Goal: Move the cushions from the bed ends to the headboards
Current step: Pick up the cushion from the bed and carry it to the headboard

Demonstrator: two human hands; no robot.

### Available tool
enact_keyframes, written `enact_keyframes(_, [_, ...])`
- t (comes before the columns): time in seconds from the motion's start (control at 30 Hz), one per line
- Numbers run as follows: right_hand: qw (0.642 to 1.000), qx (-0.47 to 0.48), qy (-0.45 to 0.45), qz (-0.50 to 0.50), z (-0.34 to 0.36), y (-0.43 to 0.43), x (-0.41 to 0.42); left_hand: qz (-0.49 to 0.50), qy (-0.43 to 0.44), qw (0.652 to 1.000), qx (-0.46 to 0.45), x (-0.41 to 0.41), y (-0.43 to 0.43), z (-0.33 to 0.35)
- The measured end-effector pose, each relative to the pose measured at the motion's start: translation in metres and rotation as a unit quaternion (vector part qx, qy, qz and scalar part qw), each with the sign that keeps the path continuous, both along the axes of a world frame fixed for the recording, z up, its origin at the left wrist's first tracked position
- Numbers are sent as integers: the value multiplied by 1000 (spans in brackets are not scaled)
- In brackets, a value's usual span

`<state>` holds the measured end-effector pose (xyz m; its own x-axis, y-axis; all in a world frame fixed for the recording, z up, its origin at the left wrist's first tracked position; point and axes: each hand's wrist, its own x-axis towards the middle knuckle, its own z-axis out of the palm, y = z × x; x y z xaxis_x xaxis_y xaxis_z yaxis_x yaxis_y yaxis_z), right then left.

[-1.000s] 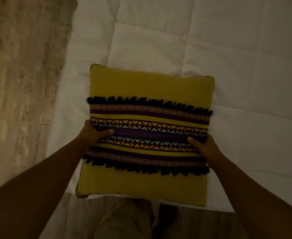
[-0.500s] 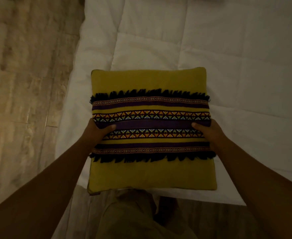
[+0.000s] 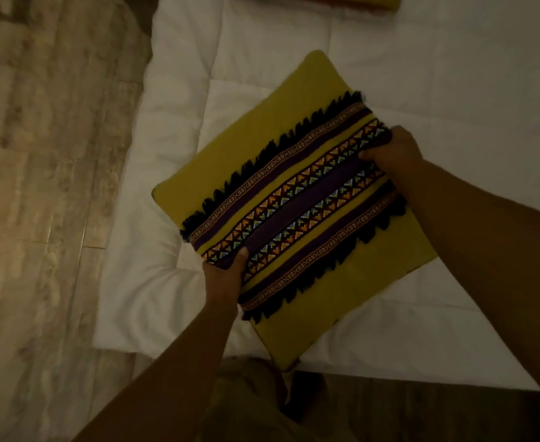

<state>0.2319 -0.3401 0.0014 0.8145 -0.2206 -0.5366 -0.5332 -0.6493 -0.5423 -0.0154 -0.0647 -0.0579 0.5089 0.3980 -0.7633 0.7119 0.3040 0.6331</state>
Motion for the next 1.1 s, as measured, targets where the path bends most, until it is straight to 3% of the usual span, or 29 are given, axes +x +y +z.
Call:
enact_keyframes(0.3, [979, -127, 5, 158, -32, 44, 22, 74, 85, 993, -37, -39, -54, -23])
enact_keyframes(0.47, [978, -141, 45, 144, -76, 37, 20, 49, 156, 986, -36, -35, -57, -52])
enact_keyframes(0.67, [984, -109, 30, 140, -96, 25, 22, 20, 156, 987, -10, -33, -58, -64])
enact_keyframes(0.87, [981, -117, -45, 151, -92, 16, 5, -15, 129, 991, -13, -37, -43, -48])
enact_keyframes(1.0, [987, -104, -52, 111, -79, 5, -11, 14, 161, 983, 89, -25, -24, -32])
enact_keyframes(1.1, [988, -117, -62, 85, -75, -3, -40, -22, 197, 962, 188, 0, -4, -23])
